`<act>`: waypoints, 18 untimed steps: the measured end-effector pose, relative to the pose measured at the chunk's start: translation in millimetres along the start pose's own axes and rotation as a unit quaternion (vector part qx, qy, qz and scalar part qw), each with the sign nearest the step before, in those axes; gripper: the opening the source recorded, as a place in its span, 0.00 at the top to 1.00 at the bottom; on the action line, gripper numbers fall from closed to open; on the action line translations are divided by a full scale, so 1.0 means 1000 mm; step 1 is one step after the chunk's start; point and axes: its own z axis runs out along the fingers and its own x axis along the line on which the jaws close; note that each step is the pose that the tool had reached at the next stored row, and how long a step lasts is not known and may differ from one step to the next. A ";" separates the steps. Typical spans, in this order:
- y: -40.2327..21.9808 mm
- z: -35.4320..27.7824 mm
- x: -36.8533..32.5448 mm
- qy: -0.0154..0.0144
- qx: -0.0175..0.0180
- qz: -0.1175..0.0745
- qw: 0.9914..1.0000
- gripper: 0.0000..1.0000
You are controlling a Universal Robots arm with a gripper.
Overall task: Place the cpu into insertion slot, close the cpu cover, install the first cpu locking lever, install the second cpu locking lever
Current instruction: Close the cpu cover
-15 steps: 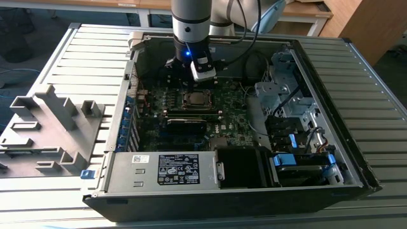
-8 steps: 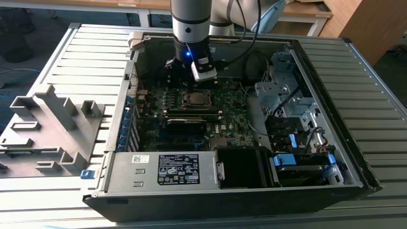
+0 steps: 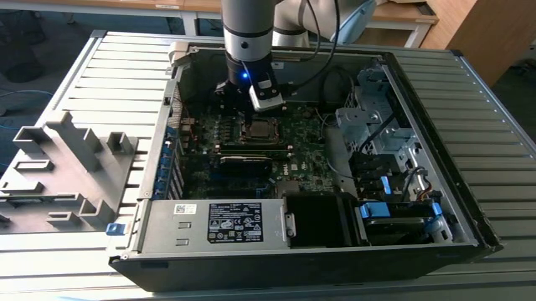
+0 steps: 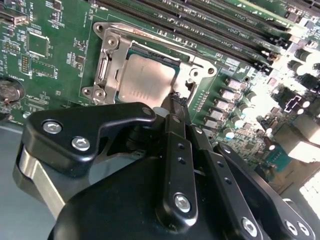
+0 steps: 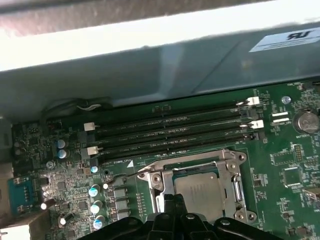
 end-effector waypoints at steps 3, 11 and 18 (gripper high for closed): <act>-0.0008 0.0020 0.0012 0.000 0.002 -0.002 1.000 0.89; -0.0022 0.0081 0.0082 -0.002 0.009 -0.003 1.000 0.89; -0.0022 0.0108 0.0088 -0.002 0.009 -0.010 1.000 0.89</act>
